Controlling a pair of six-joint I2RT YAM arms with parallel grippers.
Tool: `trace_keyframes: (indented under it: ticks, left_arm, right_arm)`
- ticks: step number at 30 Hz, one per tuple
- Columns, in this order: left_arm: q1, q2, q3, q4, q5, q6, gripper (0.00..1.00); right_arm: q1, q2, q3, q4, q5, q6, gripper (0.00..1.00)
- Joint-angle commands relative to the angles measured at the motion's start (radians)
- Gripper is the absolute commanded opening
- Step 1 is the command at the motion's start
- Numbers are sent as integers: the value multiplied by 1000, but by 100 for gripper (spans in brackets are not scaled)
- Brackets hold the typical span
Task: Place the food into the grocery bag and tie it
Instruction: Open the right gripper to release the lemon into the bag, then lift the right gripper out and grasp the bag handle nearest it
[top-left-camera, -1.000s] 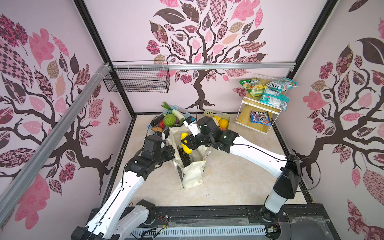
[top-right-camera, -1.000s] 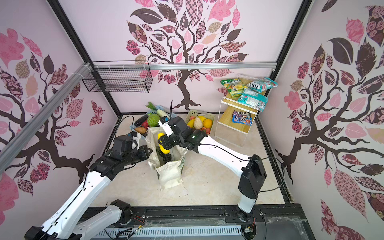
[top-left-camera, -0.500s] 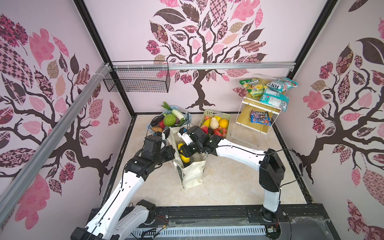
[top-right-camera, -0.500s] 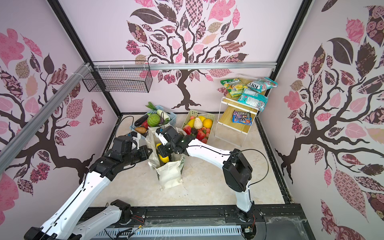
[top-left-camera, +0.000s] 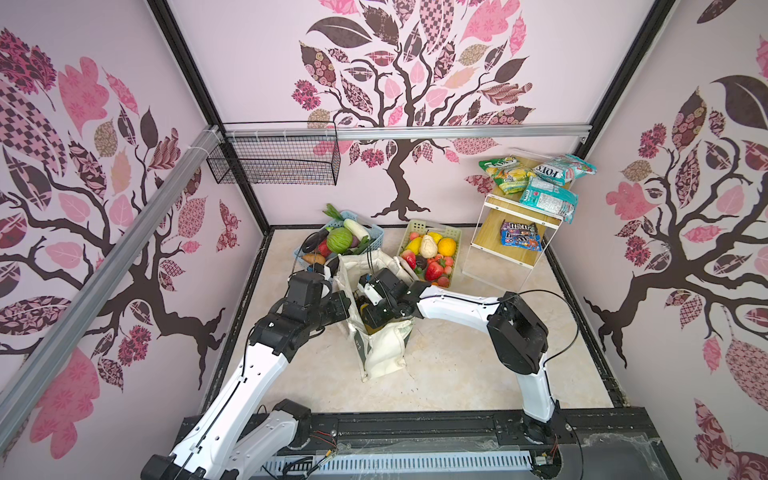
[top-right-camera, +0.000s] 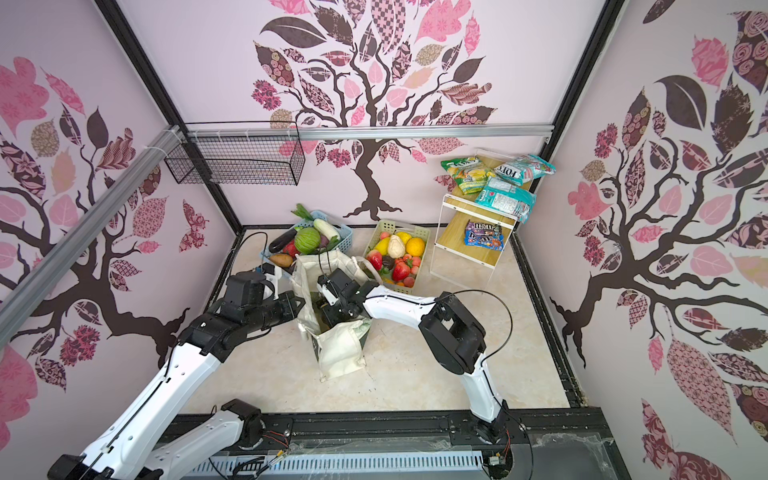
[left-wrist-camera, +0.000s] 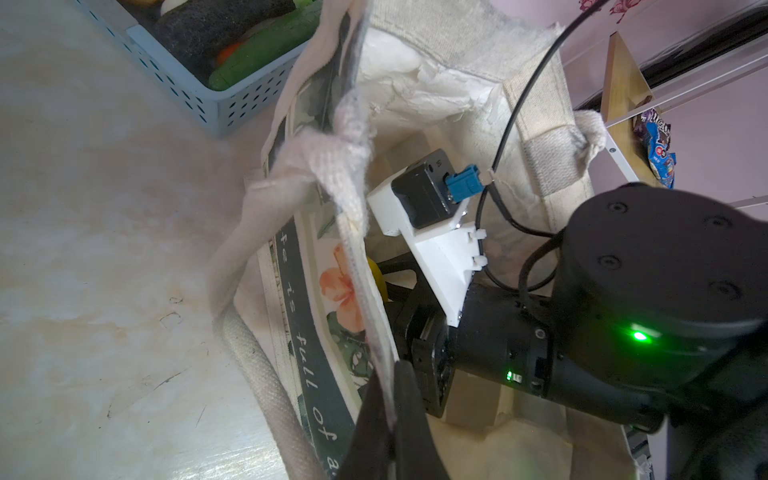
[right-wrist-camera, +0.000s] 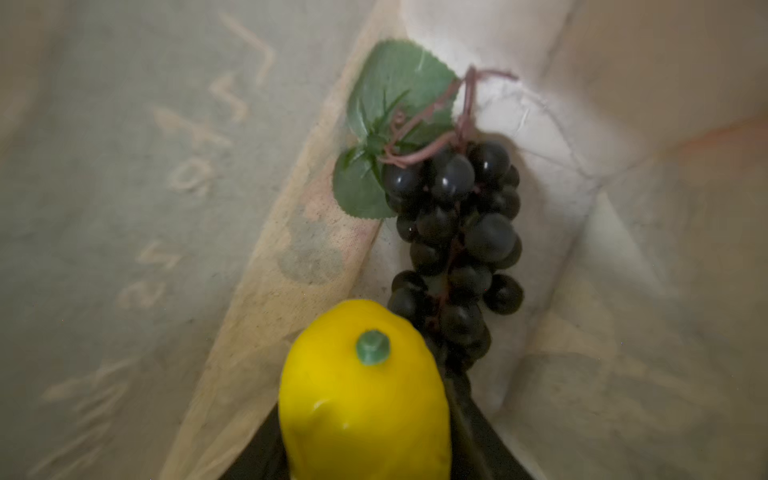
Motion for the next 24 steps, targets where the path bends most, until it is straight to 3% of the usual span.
trace_keyframes:
  ticks: [1,8,24]
  left_arm:
    - [-6,-14,40,-13,8,8,2]
    - [-6,-15,31,-14,-14,-2,2]
    - [-5,-11,28,-8,-21,-7,2]
  right_arm:
    - [5,56,21,-3,-13,27,55]
    - [3,-3,42,-46,17,17,71]
    - [0,-342,34,-119,101,-13,80]
